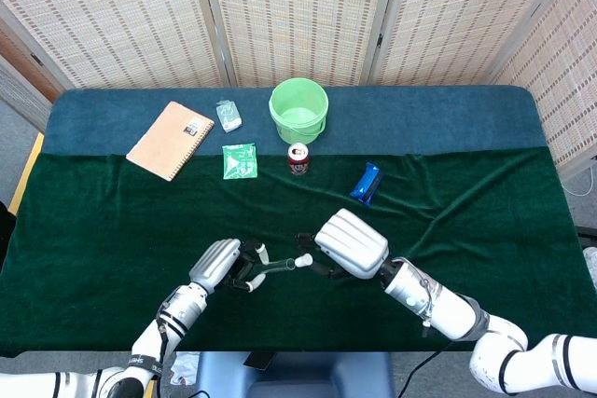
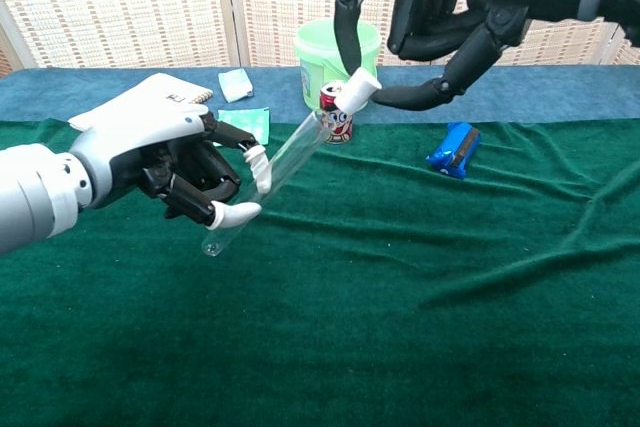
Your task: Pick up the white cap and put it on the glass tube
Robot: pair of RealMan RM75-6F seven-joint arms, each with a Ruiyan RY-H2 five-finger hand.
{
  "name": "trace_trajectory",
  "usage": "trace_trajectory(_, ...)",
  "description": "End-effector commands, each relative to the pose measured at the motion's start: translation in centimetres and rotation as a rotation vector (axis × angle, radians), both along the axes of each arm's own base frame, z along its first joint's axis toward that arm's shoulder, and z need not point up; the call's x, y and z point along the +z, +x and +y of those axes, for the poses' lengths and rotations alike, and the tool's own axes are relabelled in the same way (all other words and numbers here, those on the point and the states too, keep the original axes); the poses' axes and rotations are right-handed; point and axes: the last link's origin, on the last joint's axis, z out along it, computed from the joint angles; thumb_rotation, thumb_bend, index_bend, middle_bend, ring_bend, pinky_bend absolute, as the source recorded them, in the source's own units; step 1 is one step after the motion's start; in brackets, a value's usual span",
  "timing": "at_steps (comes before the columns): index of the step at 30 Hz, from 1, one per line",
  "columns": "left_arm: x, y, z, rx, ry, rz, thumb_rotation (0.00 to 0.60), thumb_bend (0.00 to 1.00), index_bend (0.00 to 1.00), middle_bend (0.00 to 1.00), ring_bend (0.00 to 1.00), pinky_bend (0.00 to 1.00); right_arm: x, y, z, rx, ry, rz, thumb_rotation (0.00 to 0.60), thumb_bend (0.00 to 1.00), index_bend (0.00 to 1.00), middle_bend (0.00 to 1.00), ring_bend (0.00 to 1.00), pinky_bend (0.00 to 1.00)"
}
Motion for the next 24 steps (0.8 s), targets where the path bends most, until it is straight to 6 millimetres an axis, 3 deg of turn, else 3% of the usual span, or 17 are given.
trace_trajectory(1,0.0,0.1,0.0,-0.003,0.005,0.003,0.600,0.52,0.74,0.89,0.87,0.84,-0.2,0.1,0.0,-0.001,0.003,0.003,0.600,0.63,0.75,1.00,1.00,1.00)
trace_trajectory(24,0.0,0.2,0.0,-0.014,0.017,0.028,0.600,0.52,0.74,0.89,0.87,0.84,-1.8,1.2,-0.5,0.020,0.008,0.045,0.600,0.63,0.75,1.00,1.00,1.00)
